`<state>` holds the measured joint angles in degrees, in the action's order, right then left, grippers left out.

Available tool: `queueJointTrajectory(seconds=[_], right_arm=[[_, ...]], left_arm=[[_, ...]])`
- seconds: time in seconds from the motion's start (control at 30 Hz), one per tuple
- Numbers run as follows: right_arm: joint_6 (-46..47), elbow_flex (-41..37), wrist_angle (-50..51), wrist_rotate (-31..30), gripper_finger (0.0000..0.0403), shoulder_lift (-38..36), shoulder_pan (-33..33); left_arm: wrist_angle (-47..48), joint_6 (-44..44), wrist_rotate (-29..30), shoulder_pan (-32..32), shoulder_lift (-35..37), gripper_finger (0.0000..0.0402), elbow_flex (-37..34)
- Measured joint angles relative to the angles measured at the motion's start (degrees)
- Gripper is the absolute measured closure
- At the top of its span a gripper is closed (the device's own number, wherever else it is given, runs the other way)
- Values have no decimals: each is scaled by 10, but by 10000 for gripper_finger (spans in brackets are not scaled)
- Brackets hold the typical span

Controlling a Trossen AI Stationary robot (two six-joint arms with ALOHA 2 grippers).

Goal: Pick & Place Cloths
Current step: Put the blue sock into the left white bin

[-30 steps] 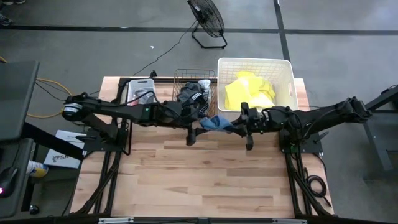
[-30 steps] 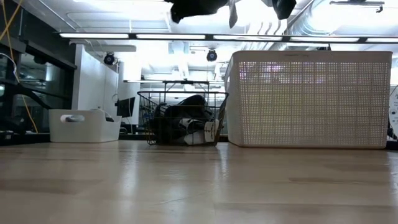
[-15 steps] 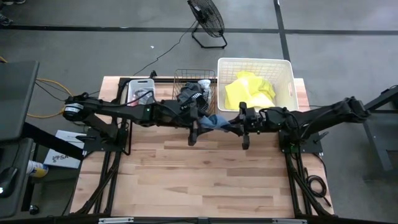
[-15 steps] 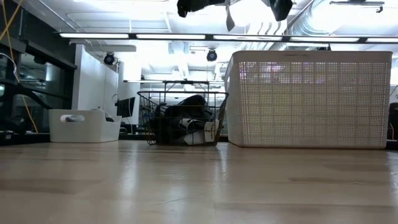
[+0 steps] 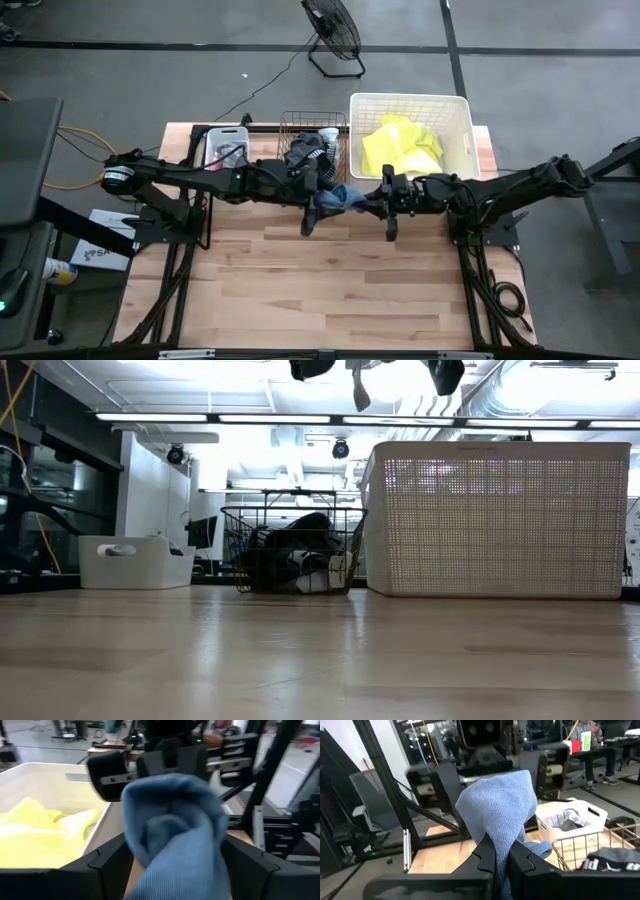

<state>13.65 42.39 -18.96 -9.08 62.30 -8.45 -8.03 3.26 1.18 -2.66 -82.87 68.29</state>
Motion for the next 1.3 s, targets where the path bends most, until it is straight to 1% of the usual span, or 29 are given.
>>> queueJointTrajectory(seconds=[0.17,0.23,0.47,0.57,0.67,0.77,1.07,1.13,1.3], right_arm=[[0,0,11,-29,398,0,0],[0,0,9,-30,398,-2,0],[2,0,17,-29,398,0,0],[2,0,17,-28,398,0,0],[2,0,17,-28,398,0,0],[2,0,17,-28,398,0,0],[1,0,20,-28,398,0,0],[1,0,21,-28,398,0,0],[0,0,22,-26,397,0,-1]], left_arm=[[-11,0,-41,0,0,142,0],[-11,0,-43,0,0,142,0],[-14,0,-3,0,0,142,0],[-14,0,9,0,0,151,0],[-14,0,9,0,0,177,0],[-14,0,9,0,0,218,0],[-14,1,7,0,-14,374,0],[-15,2,4,0,-14,389,0],[-14,1,2,0,-13,391,0]])
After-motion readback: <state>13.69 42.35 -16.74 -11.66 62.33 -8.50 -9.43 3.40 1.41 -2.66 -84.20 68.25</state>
